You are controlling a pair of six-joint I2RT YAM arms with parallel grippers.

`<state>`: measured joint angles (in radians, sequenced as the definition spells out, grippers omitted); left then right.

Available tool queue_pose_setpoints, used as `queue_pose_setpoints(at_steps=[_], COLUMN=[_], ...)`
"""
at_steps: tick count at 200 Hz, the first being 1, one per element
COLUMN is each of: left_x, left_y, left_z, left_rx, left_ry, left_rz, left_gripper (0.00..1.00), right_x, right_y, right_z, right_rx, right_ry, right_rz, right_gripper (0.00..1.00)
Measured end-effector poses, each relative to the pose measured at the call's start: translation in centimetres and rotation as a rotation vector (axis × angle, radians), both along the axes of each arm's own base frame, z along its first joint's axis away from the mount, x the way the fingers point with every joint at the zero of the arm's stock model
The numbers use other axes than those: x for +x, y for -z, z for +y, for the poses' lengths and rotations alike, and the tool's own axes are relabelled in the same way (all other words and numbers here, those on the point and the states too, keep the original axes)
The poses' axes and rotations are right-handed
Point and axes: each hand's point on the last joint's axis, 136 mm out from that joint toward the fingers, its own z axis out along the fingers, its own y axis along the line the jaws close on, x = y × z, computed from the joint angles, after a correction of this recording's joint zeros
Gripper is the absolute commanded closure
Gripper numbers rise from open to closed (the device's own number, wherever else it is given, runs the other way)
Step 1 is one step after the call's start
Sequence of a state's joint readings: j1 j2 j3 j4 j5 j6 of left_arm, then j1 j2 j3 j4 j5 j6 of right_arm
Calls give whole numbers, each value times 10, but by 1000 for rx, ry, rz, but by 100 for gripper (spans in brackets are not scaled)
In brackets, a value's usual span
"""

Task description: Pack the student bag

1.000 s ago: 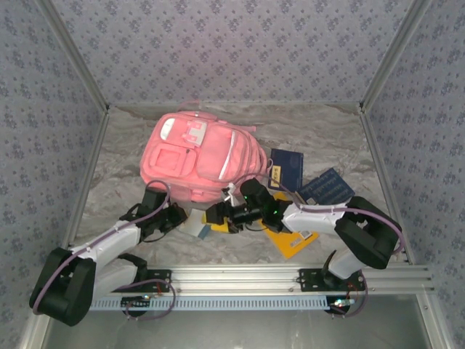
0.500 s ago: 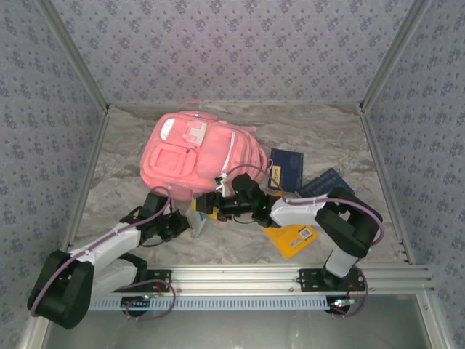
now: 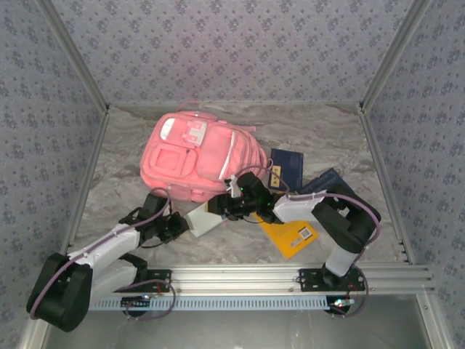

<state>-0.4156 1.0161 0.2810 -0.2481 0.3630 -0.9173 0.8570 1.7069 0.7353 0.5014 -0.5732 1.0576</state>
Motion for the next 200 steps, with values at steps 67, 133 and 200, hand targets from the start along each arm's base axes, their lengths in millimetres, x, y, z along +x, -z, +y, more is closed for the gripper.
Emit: queue_pose_setpoints(at_steps=[67, 133, 200], left_x=[-3, 40, 143], left_y=[-15, -107, -169], left_z=[10, -6, -70], left_rx=[73, 88, 60], left_ry=[26, 116, 311], left_rz=[-2, -177, -269], left_gripper=[73, 53, 45], right_x=[4, 2, 27], right_y=[23, -2, -43], right_z=[-11, -71, -169], right_rx=[-17, -112, -113], right_ry=[0, 96, 426], right_rz=[30, -113, -199], right_gripper=[100, 100, 100])
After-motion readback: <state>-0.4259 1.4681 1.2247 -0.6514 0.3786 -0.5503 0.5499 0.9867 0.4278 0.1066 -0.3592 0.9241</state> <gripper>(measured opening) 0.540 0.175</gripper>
